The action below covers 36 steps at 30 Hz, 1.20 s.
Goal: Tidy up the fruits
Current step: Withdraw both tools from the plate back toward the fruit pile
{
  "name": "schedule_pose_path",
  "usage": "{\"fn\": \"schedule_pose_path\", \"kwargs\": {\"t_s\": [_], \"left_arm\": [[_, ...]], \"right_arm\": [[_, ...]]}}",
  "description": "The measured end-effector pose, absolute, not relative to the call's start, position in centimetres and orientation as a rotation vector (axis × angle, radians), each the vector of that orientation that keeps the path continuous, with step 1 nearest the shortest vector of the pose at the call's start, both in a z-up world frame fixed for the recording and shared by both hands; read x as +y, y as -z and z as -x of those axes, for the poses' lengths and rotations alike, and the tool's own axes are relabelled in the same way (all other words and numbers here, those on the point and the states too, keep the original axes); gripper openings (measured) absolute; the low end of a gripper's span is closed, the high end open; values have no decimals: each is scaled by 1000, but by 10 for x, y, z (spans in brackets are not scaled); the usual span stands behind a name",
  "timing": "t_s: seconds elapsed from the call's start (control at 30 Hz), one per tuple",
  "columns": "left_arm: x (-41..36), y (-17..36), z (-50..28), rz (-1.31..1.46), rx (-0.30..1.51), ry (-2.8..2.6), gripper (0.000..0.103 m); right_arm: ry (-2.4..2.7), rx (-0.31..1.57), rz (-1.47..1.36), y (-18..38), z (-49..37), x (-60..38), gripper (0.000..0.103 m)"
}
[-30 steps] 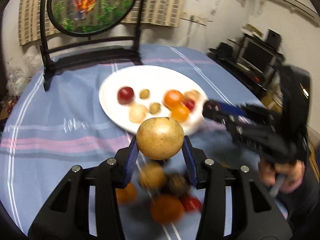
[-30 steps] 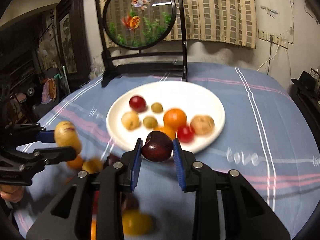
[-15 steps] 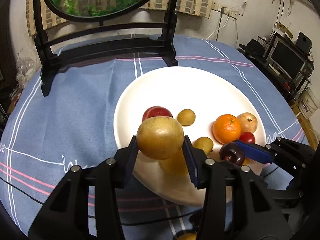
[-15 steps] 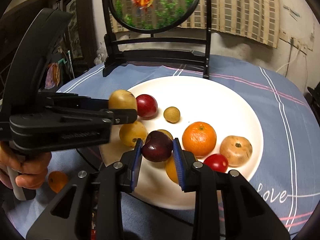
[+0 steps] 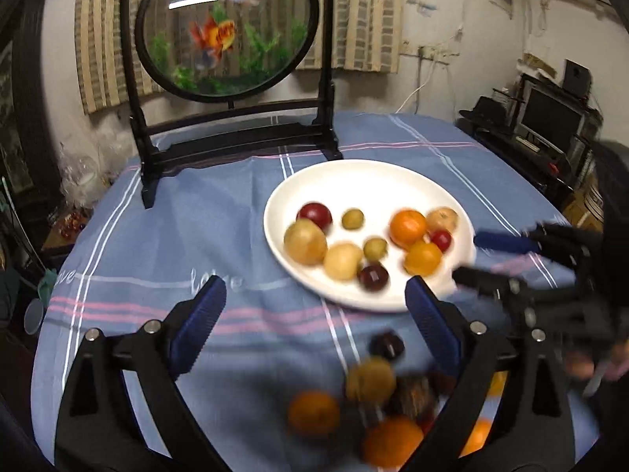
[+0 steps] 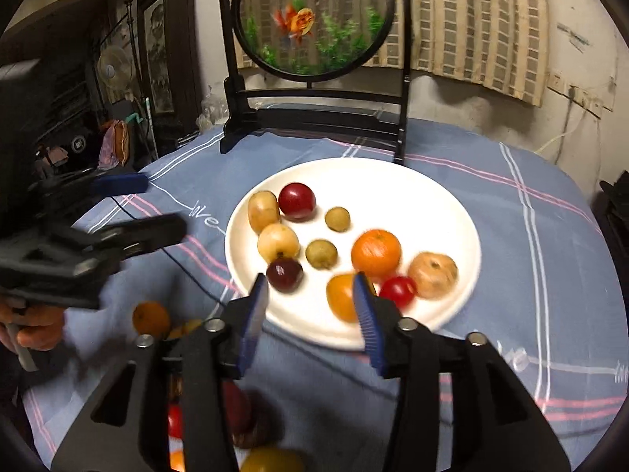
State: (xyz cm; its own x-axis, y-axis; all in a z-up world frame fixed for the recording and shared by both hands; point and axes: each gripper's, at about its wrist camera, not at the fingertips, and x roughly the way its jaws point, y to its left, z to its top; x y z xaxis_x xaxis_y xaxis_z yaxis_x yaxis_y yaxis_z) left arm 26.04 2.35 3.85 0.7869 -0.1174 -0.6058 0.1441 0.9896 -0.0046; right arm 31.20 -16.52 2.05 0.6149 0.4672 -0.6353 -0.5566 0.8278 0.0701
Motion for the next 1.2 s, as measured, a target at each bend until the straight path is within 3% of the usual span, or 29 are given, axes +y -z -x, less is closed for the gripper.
{"fn": "schedule_pose_path", "kwargs": {"t_s": [0.23, 0.47, 0.73, 1.2], "left_arm": [[31, -17, -227, 84, 662, 212, 96], [53, -5, -210, 140, 705, 197, 96], [47, -1, -194, 94, 708, 172, 96], [51, 0, -191, 107, 708, 162, 97]], "right_arm": [[-558, 703, 86, -16, -315, -159, 52], [-629, 680, 179, -11, -263, -174, 52], [-667, 793, 195, 20, -234, -182, 52], [-614, 837, 231, 27, -234, -184, 52]]}}
